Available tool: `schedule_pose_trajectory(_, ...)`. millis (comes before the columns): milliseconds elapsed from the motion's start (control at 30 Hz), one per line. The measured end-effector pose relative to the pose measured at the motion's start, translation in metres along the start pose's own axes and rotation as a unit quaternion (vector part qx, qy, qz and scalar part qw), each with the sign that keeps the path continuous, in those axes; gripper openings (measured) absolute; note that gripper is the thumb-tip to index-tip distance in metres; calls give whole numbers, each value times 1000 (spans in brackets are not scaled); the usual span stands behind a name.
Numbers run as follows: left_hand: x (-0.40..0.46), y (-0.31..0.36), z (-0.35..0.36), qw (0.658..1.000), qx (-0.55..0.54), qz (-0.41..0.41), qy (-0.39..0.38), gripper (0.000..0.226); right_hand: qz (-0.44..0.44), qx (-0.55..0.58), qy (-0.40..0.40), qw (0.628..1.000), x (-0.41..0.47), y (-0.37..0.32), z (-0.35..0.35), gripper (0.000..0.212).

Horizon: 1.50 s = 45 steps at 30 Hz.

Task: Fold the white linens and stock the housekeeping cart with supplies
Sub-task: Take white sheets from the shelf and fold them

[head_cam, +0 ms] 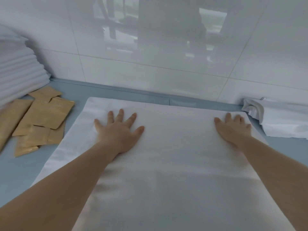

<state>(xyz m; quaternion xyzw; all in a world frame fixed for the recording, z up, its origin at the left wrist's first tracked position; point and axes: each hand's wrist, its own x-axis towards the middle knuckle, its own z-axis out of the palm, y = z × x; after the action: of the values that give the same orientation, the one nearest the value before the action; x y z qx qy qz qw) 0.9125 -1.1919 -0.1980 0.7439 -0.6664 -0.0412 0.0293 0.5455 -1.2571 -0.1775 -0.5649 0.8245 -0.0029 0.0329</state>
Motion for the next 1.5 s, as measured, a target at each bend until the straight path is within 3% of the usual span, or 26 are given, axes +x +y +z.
schedule_pose_trajectory(67, 2, 0, 0, 1000, 4, 10, -6, 71, -64, -8, -8, 998, -34, -56, 11, 73)
schedule_pose_trajectory(167, 7, -7, 2, 999, 0, 41, -5, 72, -246, 1, -9, 969, -93, -155, 31, 59)
schedule_pose_trajectory(233, 16, -19, 1, 998, -11, 67, -14, 69, -281, 12, -4, 960, -117, -192, 33, 54)
schedule_pose_trajectory(300, 30, -40, -4, 997, -16, 75, -21, 68, -269, 17, -15, 963, -121, -198, 30, 53)
schedule_pose_trajectory(433, 60, -84, -16, 999, -33, 10, -14, 65, -266, 23, -14, 964, -117, -197, 29, 54)
schedule_pose_trajectory(567, 49, -66, -19, 999, -41, -10, -20, 58, -255, 25, -15, 966, -117, -201, 29, 54)
schedule_pose_trajectory(767, -38, -26, 7, 995, -36, 89, -16, 66, -248, 27, -8, 968, -112, -204, 24, 53)
schedule_pose_trajectory(967, -52, -28, 3, 996, -34, 80, 21, 58, -271, 29, -31, 962, -165, -202, 29, 53)
schedule_pose_trajectory(1067, -52, -30, 2, 995, -44, 87, 22, 57, -298, 32, -15, 954, -189, -157, 33, 54)
schedule_pose_trajectory(1133, -51, -31, -1, 995, -46, 93, 12, 58, -253, 11, -10, 967, -180, -108, 28, 56)
schedule_pose_trajectory(1267, -56, -31, -3, 994, -29, 105, 24, 55, -65, -11, -31, 997, -158, -8, 14, 60)
schedule_pose_trajectory(1367, -69, -13, -10, 994, 10, 107, 29, 49, 25, -5, -39, 999, -168, 1, 14, 57)
schedule_pose_trajectory(1433, -94, 20, -7, 990, 11, 140, 15, 55, -8, -5, -36, 999, -185, -33, 19, 54)
schedule_pose_trajectory(1500, -123, 49, 0, 982, -33, 185, 6, 55, -127, 0, -15, 992, -207, -72, 28, 52)
